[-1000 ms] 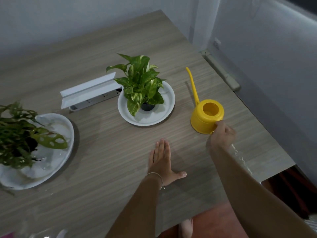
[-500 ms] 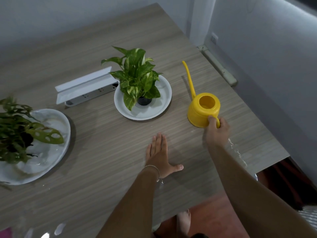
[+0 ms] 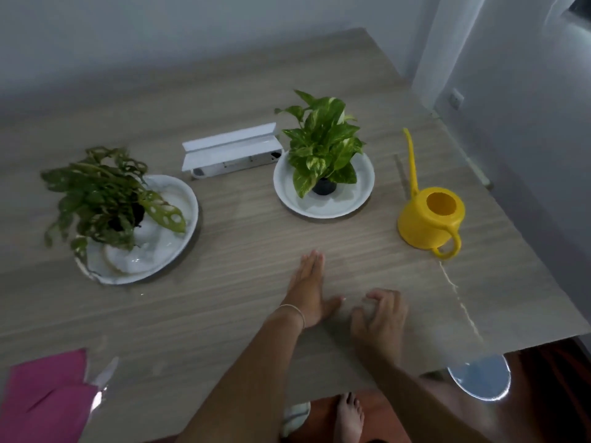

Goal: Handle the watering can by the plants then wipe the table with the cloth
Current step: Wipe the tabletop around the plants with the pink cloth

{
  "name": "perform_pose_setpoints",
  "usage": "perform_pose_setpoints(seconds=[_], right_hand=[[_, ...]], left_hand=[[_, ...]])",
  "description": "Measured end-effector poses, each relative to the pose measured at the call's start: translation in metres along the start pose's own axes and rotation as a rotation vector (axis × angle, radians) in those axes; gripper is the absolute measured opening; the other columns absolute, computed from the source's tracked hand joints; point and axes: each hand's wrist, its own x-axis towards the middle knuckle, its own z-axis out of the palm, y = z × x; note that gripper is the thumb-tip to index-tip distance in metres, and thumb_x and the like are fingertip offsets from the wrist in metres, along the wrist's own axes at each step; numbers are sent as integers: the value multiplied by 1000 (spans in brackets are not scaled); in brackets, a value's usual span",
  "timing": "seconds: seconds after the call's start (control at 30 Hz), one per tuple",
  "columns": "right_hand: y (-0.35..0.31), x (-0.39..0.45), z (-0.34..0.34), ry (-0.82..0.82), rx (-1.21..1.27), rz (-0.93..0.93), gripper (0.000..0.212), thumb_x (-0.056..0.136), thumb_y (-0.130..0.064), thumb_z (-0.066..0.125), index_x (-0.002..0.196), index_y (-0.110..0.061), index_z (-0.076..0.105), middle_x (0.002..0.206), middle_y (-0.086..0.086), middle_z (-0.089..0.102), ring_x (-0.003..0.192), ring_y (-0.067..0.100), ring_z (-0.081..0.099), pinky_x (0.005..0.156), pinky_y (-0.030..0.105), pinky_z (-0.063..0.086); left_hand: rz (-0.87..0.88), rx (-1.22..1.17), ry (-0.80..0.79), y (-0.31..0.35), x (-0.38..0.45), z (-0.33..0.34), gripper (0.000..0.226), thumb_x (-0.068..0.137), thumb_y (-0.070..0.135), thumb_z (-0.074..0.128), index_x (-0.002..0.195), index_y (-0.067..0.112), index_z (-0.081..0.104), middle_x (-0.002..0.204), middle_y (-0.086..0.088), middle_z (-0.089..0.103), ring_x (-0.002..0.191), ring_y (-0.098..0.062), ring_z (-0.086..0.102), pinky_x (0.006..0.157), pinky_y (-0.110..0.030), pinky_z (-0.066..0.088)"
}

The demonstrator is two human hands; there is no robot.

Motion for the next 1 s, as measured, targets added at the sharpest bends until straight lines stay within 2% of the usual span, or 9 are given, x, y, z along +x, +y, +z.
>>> perform_pose_setpoints(seconds=[0.17,0.23,0.3,0.43,0.6,0.8,0.87,0.93,1.0], right_hand=[[-51,-19,60,-324,-143,-606,24,77,-22,59,94,-6,63,95,15,58,88,32,48,79,43,42],[-76,-24,88,-402,-196,-738,26,72,-17,69,96,-8,63,97,14,59,89,32,48,80,45,45],[-99,-32,111,-432,-216,-776,33,71,-15,73,102,-8,64,101,14,61,93,34,52,84,46,45],[-148,-63,159,-455,-219,-798,34,80,-19,63,111,-7,64,109,12,64,101,32,54,92,46,44],[-203,-118,208,-634,-225,-895,41,88,-29,50,118,-5,65,116,16,66,104,39,62,94,49,49],[-256,-178,258,-833,-272,-871,53,87,-32,46,124,1,66,124,24,66,114,43,63,101,52,48],[-270,-196,277,-876,-275,-912,50,93,-29,47,129,2,64,128,26,64,119,44,61,107,52,45],[-280,-214,296,-876,-272,-995,45,99,-22,55,135,5,60,135,27,61,126,45,57,113,54,39],[-289,-234,312,-882,-286,-1053,49,101,-19,58,143,5,53,143,28,56,136,45,50,119,54,33]], left_hand=[[-97,-91,268,-86,-74,-45,76,95,37,58,155,7,21,164,-9,15,153,-21,7,111,-5,-10],[-180,-101,325,-127,-106,-66,69,97,35,53,154,9,23,164,-6,17,152,-17,10,107,-1,-11],[-234,-87,372,-164,-137,-85,65,99,34,50,154,11,25,164,-7,18,152,-16,12,114,-8,-4],[-313,-65,432,-226,-199,-112,59,102,38,41,154,15,24,165,-6,14,152,-19,11,122,-29,13],[-419,-46,428,-290,-255,-127,59,104,43,30,156,17,17,166,-2,4,153,-19,5,119,-30,9],[-482,-4,483,-345,-302,-136,58,102,48,21,152,19,22,164,-3,11,147,-28,27,119,-42,29],[-504,45,511,-364,-319,-138,62,101,49,17,153,15,21,164,-7,12,149,-29,24,119,-46,31],[-516,76,538,-382,-334,-140,59,103,41,25,154,11,25,164,-13,13,151,-30,15,120,-48,26],[-534,86,561,-396,-349,-141,53,104,30,32,153,9,29,164,-13,15,152,-30,14,120,-47,24]])
